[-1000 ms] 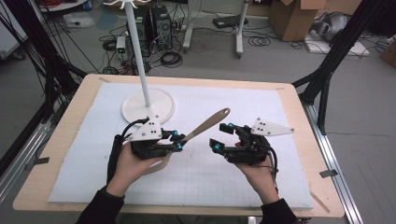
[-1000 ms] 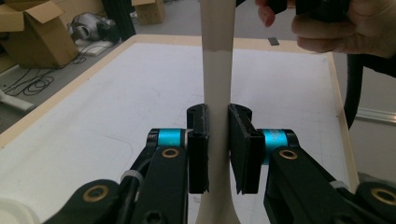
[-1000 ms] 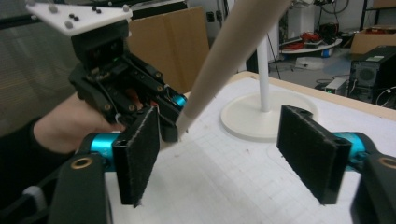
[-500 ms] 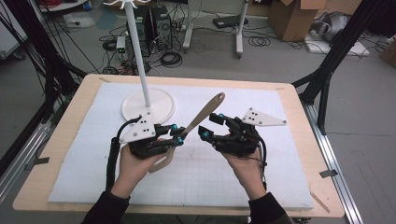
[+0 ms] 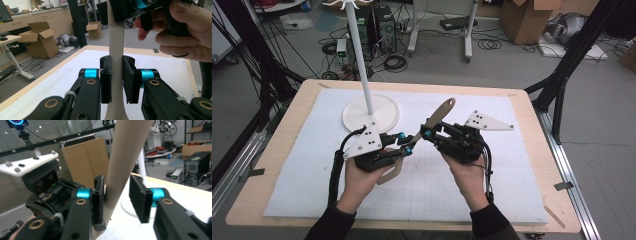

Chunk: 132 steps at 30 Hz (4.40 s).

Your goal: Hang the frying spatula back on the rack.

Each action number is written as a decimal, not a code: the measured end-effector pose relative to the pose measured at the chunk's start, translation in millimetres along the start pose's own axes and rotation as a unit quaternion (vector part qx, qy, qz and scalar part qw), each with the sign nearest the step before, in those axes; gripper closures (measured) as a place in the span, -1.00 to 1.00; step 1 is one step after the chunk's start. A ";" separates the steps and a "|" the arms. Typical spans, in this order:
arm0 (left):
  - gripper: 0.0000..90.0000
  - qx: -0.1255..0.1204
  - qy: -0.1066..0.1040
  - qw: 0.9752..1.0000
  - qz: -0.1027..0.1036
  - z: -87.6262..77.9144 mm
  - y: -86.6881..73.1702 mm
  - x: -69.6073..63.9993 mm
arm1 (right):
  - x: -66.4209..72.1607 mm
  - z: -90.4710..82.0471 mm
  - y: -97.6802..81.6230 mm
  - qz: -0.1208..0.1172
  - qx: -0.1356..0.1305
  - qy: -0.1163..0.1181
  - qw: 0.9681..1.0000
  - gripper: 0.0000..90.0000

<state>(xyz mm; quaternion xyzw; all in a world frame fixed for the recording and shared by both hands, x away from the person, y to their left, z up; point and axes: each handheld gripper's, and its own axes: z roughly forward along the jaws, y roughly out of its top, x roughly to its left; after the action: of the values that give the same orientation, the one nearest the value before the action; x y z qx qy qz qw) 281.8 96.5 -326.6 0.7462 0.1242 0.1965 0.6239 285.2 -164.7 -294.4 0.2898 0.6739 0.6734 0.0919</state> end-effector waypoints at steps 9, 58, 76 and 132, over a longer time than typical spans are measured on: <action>0.72 0.000 0.001 1.000 0.009 2.6 -0.4 -0.2 | 2.6 2.0 3.1 -0.008 0.005 0.014 1.000 0.67; 0.64 -0.052 -0.251 0.966 -0.012 4.4 23.8 14.5 | 8.8 6.4 26.8 -0.083 0.048 0.244 0.965 0.69; 0.74 -0.049 -0.213 0.976 -0.019 -6.6 21.9 32.2 | -3.0 -13.5 33.9 -0.109 0.023 0.193 0.975 -0.04; 0.74 -0.009 0.041 0.993 -0.110 -34.0 56.9 205.9 | -77.0 -104.3 -57.9 -0.115 0.076 0.015 0.990 -0.64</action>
<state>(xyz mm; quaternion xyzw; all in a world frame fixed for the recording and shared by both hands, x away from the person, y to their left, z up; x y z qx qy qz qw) 446.8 204.3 -237.4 0.7135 0.2292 0.1586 0.6428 278.9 -289.1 -362.6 0.2060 0.7531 0.6098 0.1362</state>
